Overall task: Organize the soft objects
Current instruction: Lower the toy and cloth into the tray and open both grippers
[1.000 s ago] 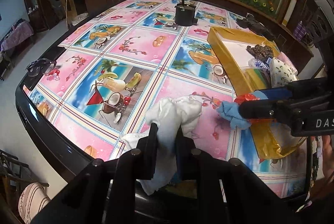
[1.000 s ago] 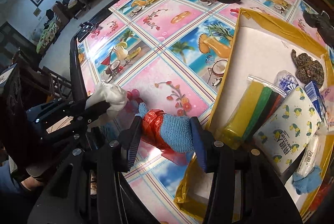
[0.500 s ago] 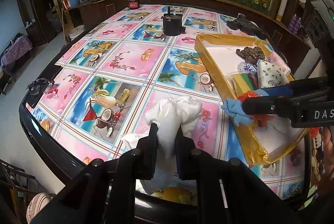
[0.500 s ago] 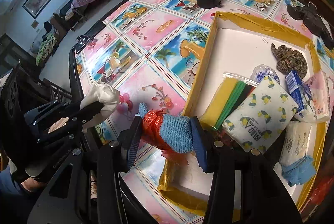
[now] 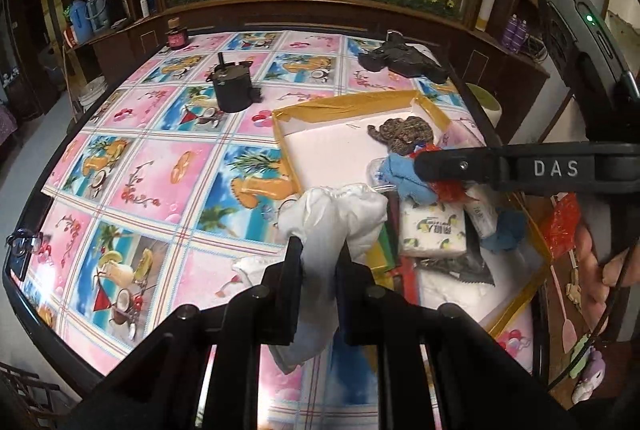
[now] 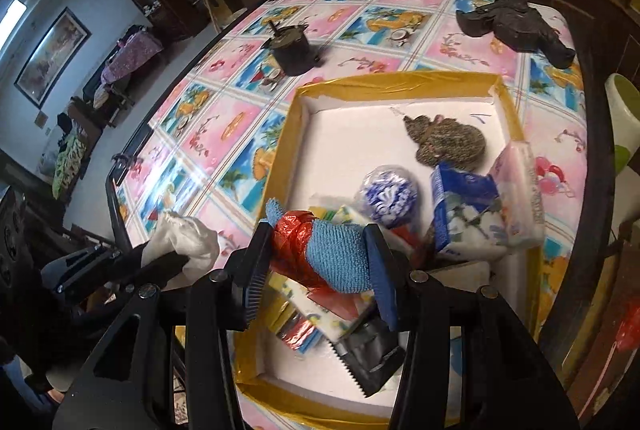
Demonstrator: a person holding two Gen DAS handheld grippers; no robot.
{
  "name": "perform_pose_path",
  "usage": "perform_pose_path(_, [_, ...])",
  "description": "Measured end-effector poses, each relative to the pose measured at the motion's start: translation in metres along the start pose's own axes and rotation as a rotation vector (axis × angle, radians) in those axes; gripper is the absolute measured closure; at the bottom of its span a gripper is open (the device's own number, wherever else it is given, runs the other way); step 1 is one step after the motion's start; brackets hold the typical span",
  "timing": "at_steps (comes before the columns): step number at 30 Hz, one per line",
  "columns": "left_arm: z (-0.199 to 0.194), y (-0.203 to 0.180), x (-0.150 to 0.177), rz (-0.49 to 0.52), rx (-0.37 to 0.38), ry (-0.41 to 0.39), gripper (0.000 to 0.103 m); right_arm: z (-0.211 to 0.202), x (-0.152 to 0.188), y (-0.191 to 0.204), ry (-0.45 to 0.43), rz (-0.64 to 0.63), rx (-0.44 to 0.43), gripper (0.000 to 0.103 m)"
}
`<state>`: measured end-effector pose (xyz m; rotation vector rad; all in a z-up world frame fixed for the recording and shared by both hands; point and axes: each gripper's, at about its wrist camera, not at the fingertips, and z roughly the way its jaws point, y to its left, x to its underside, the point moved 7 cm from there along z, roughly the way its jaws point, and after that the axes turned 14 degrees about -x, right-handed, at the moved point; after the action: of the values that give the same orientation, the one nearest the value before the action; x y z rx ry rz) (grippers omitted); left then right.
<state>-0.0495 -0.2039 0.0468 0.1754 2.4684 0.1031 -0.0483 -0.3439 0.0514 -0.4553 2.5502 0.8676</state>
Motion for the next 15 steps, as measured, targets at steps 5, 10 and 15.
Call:
perform_pose_path(5, [0.015, -0.028, 0.001, 0.049, 0.023, 0.028, 0.089, -0.004, -0.021, -0.025, -0.015, 0.035, 0.039, 0.057])
perform_pose_path(10, [0.025, -0.042, 0.007, 0.078, 0.018, 0.044, 0.089, 0.011, -0.034, -0.043, 0.006, 0.061, 0.071, 0.057])
perform_pose_path(15, [0.027, -0.048, 0.009, 0.076, -0.003, 0.023, 0.089, 0.034, -0.041, -0.053, 0.046, 0.070, 0.081, 0.057])
